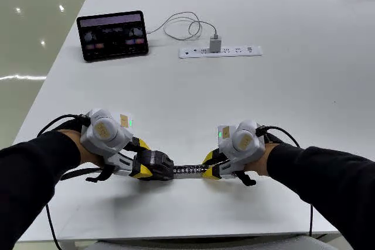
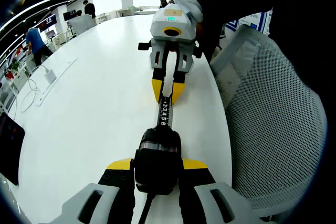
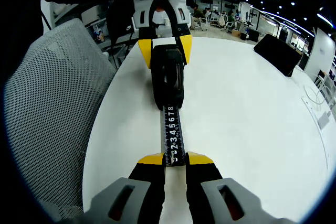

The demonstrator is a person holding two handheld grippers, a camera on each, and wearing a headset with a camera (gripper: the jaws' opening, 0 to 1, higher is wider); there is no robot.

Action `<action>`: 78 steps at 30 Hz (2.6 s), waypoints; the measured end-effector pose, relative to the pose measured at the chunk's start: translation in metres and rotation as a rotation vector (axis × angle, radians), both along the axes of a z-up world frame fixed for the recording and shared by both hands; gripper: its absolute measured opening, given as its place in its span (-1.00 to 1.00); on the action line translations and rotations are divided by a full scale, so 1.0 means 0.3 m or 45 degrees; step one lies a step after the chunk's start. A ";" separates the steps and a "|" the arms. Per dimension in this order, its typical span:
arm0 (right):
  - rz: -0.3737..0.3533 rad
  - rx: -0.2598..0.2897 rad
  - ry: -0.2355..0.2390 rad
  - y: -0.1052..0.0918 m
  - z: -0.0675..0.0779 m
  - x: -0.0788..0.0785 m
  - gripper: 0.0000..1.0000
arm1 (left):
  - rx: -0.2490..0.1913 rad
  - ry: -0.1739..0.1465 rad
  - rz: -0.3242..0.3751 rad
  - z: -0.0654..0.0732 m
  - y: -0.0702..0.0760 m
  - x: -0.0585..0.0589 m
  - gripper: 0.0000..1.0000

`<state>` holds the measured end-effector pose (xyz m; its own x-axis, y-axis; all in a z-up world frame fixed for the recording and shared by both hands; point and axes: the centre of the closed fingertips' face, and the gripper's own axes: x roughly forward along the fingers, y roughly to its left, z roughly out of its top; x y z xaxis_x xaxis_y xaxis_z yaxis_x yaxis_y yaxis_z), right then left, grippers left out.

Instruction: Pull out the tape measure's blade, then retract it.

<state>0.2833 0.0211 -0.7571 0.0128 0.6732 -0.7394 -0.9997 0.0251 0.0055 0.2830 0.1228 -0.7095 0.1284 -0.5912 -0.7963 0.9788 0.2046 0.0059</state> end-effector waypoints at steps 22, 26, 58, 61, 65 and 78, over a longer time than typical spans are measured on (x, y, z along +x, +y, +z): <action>-0.032 -0.002 0.002 -0.069 0.006 0.010 -0.81 | -0.003 -0.009 0.008 0.003 0.000 -0.003 -0.45; -0.040 -0.004 0.002 -0.082 0.006 0.008 -0.81 | -0.003 -0.009 0.007 0.002 0.001 -0.002 -0.45; -0.068 -0.024 0.006 -0.161 0.005 0.015 -0.81 | -0.005 -0.007 -0.008 0.001 -0.001 -0.002 -0.45; -0.066 -0.027 0.005 -0.169 0.005 0.015 -0.81 | -0.007 -0.009 -0.009 -0.001 -0.001 0.000 -0.45; -0.071 -0.029 0.006 -0.182 0.005 0.018 -0.81 | -0.007 -0.007 -0.007 -0.001 -0.001 0.000 -0.45; -0.079 -0.035 0.022 -0.213 0.004 0.010 -0.81 | -0.005 -0.010 -0.008 -0.001 -0.002 -0.001 -0.45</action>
